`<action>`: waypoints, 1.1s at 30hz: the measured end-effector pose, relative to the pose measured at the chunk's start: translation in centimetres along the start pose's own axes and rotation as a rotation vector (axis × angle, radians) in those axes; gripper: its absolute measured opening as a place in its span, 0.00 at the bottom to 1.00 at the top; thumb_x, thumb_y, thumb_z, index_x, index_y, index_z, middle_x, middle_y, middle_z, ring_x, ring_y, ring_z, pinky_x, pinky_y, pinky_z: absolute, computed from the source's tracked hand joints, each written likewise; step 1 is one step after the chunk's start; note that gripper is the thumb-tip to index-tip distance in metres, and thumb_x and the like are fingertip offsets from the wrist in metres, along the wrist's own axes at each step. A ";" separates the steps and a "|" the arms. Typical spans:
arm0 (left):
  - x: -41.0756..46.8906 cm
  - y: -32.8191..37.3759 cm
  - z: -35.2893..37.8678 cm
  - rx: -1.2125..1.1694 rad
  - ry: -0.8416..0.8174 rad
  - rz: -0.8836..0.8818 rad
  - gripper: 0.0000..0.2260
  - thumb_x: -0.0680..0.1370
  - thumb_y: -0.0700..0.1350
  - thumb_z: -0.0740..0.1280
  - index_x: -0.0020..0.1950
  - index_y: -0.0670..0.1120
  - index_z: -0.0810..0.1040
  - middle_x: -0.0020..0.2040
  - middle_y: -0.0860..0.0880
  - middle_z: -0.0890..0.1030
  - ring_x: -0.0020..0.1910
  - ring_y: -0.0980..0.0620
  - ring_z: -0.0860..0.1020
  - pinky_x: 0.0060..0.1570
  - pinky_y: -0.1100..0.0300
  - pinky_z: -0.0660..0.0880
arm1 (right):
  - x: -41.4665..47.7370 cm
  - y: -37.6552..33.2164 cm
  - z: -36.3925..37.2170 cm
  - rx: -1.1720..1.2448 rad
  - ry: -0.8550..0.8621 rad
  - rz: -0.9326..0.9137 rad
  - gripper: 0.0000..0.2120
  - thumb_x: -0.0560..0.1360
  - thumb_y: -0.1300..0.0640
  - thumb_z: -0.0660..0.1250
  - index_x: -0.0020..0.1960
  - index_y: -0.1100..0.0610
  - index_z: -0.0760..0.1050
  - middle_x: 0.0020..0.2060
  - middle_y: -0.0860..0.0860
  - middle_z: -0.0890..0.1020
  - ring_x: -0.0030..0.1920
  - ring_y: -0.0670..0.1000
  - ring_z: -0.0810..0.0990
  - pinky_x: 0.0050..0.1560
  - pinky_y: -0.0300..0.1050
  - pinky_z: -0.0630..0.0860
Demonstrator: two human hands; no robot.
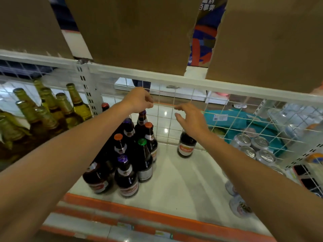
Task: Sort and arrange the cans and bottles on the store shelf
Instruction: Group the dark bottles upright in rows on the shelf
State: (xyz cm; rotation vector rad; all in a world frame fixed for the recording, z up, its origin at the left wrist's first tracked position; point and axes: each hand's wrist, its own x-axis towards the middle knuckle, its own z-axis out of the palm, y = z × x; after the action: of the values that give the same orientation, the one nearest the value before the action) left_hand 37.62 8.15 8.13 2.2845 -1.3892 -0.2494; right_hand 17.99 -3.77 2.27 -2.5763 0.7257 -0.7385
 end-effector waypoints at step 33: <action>0.0 0.8 4.5 0.013 -0.265 0.019 0.15 0.73 0.41 0.75 0.60 0.44 0.82 0.57 0.47 0.82 0.55 0.49 0.79 0.52 0.59 0.73 | 2.8 -2.8 3.0 -0.294 -0.416 0.131 0.16 0.72 0.46 0.73 0.52 0.57 0.78 0.47 0.54 0.79 0.46 0.56 0.78 0.42 0.49 0.74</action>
State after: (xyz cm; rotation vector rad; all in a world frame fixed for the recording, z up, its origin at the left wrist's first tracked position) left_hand 35.26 6.56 4.50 2.3117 -1.5425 -0.5552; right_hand 22.83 -2.47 2.24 -2.7719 0.9039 -0.0464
